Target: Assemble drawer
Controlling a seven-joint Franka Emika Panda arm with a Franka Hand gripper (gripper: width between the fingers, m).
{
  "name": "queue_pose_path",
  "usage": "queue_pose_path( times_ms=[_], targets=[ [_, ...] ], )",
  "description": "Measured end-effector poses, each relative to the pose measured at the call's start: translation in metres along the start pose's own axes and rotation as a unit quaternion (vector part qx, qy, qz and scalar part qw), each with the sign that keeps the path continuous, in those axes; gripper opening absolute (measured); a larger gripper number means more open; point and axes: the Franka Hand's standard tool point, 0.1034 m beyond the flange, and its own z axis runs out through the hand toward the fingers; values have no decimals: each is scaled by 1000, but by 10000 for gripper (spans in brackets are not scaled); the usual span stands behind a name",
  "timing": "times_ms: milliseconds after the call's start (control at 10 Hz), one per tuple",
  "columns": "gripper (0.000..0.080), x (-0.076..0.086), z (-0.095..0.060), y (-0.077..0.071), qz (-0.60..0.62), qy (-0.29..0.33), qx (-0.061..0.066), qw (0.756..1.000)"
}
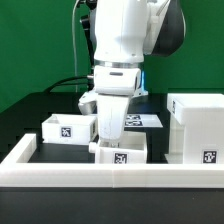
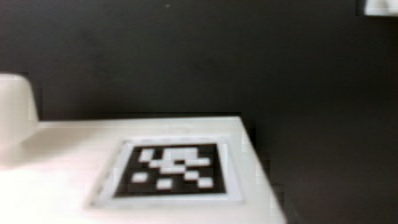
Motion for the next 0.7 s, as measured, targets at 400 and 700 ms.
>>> queue_pose_path(
  times_ms=[400,700],
  targets=[
    [41,17,-4,6,3,6,1,1000],
    [41,18,-5,9,-3,14,-4,1000]
  ],
)
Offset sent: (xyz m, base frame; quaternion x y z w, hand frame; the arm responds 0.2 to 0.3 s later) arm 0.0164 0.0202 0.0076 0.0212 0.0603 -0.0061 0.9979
